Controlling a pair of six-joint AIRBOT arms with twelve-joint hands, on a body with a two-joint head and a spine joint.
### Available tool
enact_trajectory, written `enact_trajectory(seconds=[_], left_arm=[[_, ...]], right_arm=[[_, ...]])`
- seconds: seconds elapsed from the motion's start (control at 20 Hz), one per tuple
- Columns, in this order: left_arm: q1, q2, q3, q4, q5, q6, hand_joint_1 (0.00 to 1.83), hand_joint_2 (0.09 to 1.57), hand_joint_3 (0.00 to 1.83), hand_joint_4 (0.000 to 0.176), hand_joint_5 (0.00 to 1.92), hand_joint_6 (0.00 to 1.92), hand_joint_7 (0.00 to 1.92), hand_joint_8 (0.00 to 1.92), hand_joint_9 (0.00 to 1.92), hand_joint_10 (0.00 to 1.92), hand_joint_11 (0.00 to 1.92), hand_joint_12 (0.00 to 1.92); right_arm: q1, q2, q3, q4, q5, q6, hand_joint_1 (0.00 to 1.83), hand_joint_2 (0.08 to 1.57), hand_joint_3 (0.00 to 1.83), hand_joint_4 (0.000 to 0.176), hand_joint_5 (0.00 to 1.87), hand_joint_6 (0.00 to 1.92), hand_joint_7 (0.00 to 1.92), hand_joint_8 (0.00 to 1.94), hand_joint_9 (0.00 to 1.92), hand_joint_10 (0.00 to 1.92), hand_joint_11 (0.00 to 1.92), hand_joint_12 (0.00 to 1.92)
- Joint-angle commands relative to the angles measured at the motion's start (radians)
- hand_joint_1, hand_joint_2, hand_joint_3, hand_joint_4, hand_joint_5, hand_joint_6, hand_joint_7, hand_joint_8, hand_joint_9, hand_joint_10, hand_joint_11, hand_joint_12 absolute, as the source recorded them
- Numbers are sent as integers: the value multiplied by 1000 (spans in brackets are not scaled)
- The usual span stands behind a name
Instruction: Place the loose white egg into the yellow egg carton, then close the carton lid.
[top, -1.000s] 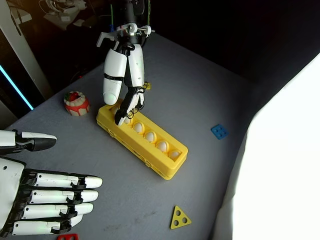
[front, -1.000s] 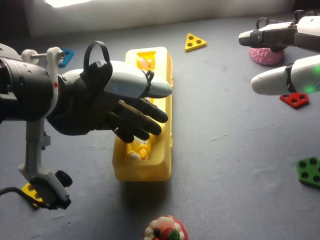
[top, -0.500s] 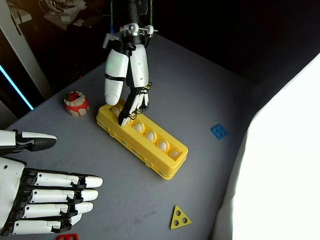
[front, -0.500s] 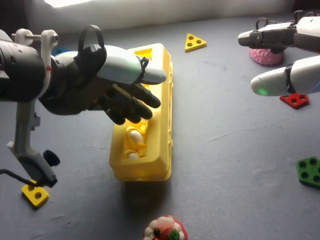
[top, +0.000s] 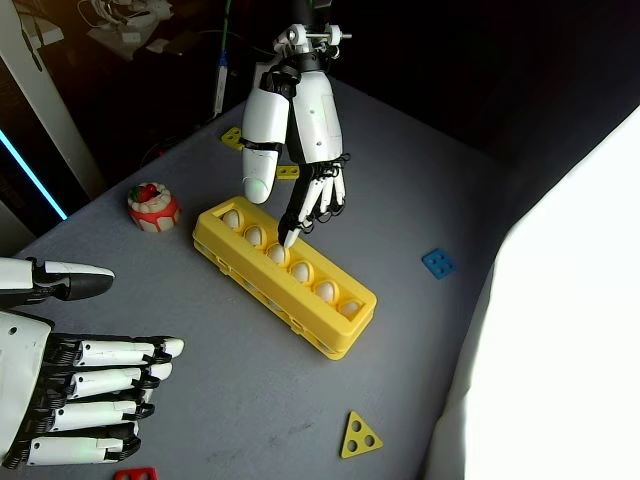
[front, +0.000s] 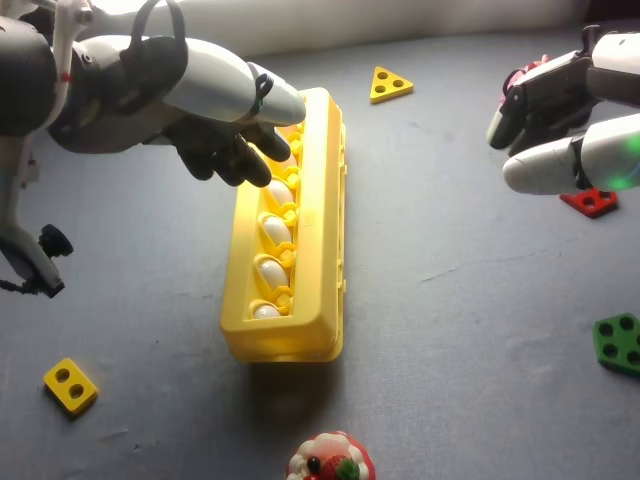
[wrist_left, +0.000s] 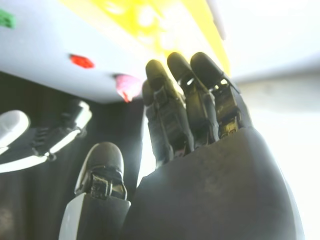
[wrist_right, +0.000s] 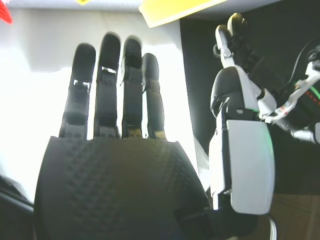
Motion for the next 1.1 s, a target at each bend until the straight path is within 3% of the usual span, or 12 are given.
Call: enact_trajectory(seconds=[0.0, 0.05, 0.15, 0.25, 0.4, 0.45, 0.55, 0.75, 0.85, 1.05], left_arm=[[-17, 5, 5, 35, 105, -5, 0, 1379, 0, 0, 599, 32, 661, 226, 321, 943, 30, 1574], [-13, 4, 8, 47, 121, -5, 0, 1374, 0, 0, 636, 53, 635, 428, 380, 1007, 118, 1574], [-8, 4, 12, 88, 145, -5, 35, 1370, 0, 0, 710, 102, 602, 826, 476, 1127, 228, 1593], [-23, 7, 10, 164, 152, -5, 51, 1355, 0, 0, 783, 143, 652, 970, 569, 1220, 329, 1648], [-54, 6, 7, 250, 155, -5, 77, 1355, 0, 0, 885, 192, 769, 1065, 656, 1353, 441, 1695], [-65, 5, 7, 268, 156, -5, 84, 1348, 0, 0, 935, 203, 847, 1016, 709, 1330, 487, 1682], [-76, 5, 7, 284, 156, -6, 118, 1340, 0, 0, 972, 170, 884, 952, 719, 1322, 548, 1683], [-85, 6, 15, 288, 164, -6, 120, 1340, 0, 0, 1006, 124, 889, 935, 708, 1357, 529, 1727], [-88, 8, 20, 293, 171, -6, 169, 1333, 0, 0, 854, 539, 883, 1001, 711, 1378, 547, 1724], [-87, 14, 27, 309, 177, -5, 155, 1342, 0, 0, 923, 267, 833, 1006, 670, 1353, 474, 1762]], right_arm=[[16, 6, -2, 0, 106, 2, 590, 1156, 1, 0, 588, 894, 681, 835, 481, 1390, 280, 1841], [16, 6, -2, 0, 106, 2, 595, 1155, 1, 0, 631, 939, 680, 1019, 510, 1505, 357, 1905], [16, 6, -2, 0, 106, 2, 619, 1157, 1, 0, 693, 969, 718, 1184, 562, 1574, 469, 1920], [16, 6, -2, 0, 106, 2, 592, 1168, 3, 0, 721, 997, 746, 1224, 605, 1542, 473, 1921], [16, 6, -2, 0, 106, 2, 553, 1178, 2, 0, 696, 1125, 769, 1198, 680, 1486, 520, 1866], [16, 6, -2, 0, 106, 2, 530, 1192, 4, 0, 728, 1073, 834, 1098, 738, 1421, 545, 1832], [16, 6, -2, 0, 106, 2, 506, 1195, 1, 0, 799, 988, 939, 978, 815, 1338, 571, 1819], [16, 6, -2, 0, 106, 2, 461, 1210, 4, 0, 766, 1034, 931, 968, 806, 1347, 517, 1882], [16, 6, -2, 0, 106, 1, 481, 1198, 0, 0, 808, 1055, 979, 937, 853, 1298, 566, 1834], [16, 6, -3, 0, 106, 0, 487, 1193, 0, 0, 809, 1042, 969, 957, 820, 1362, 502, 1918]])
